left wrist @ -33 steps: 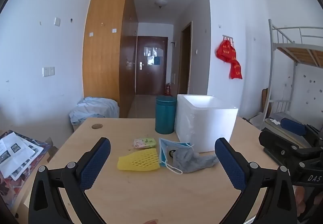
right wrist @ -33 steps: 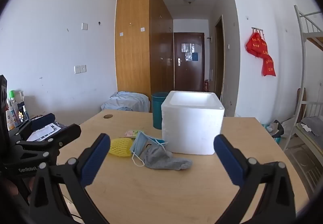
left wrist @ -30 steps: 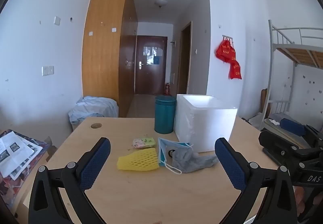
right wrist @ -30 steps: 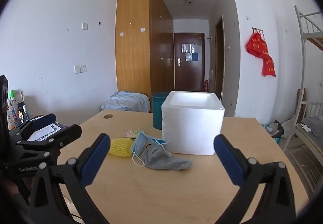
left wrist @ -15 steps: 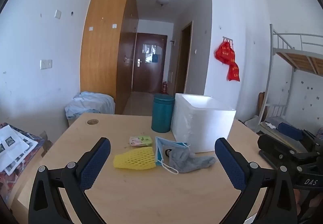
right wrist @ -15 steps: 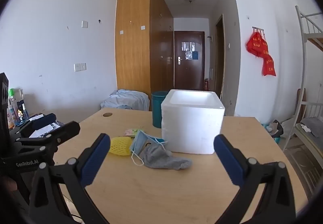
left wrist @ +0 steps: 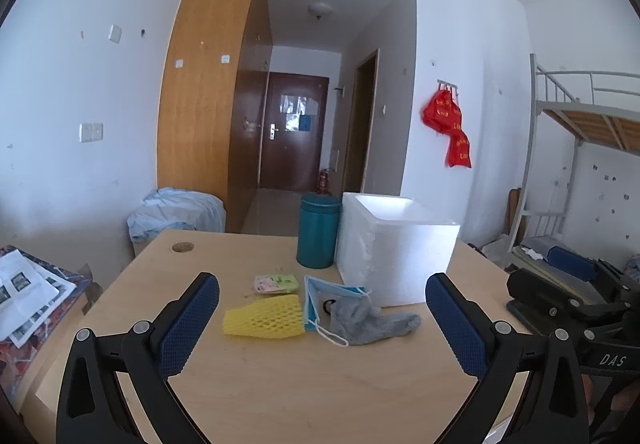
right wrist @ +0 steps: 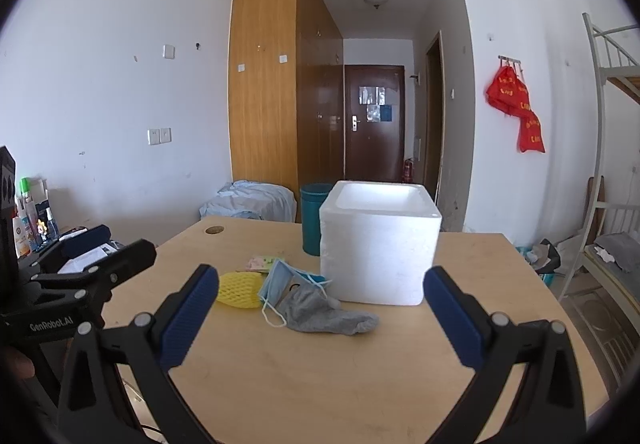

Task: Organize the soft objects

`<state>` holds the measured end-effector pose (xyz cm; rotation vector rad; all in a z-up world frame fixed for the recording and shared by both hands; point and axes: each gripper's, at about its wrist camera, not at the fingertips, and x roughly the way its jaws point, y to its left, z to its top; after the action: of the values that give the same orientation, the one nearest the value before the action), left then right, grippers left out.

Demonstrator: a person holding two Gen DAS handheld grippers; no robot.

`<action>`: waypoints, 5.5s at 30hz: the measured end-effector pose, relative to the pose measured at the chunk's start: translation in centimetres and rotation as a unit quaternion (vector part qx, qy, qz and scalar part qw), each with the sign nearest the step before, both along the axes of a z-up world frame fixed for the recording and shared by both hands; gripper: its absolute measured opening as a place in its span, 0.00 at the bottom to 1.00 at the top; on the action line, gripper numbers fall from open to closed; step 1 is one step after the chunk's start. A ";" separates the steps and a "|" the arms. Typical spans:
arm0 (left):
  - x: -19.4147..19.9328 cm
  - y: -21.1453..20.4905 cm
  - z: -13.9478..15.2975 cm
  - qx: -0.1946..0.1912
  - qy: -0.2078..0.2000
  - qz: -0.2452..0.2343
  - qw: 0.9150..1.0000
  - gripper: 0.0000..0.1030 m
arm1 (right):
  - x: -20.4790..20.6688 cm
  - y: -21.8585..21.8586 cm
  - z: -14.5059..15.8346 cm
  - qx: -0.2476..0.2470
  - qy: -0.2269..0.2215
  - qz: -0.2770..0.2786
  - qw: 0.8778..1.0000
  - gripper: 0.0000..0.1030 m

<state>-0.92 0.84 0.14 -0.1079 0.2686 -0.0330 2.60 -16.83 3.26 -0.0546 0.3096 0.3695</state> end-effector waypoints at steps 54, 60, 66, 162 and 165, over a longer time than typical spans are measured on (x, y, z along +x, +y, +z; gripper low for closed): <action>5.5 1.6 -2.0 0.007 0.060 0.001 0.998 1.00 | 4.8 1.7 -2.1 -0.032 0.053 0.019 0.998 1.00; 7.2 2.0 -2.8 0.004 0.076 0.001 0.997 1.00 | 6.4 2.5 -2.9 -0.036 0.072 0.028 0.996 1.00; 8.6 2.6 -3.7 0.004 0.095 0.002 0.995 1.00 | 7.9 3.3 -3.9 -0.045 0.095 0.037 0.994 0.98; 13.0 7.2 -7.6 -0.046 0.185 0.015 0.982 0.11 | 13.6 2.9 -9.1 -0.022 0.269 0.091 0.959 0.12; 12.7 6.7 -7.2 -0.045 0.175 0.001 0.984 0.11 | 13.3 2.6 -9.1 -0.016 0.273 0.108 0.956 0.12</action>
<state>11.79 7.54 -7.05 -0.2050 0.6186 -0.0241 15.87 -14.19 -5.88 -0.0160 0.8610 0.5971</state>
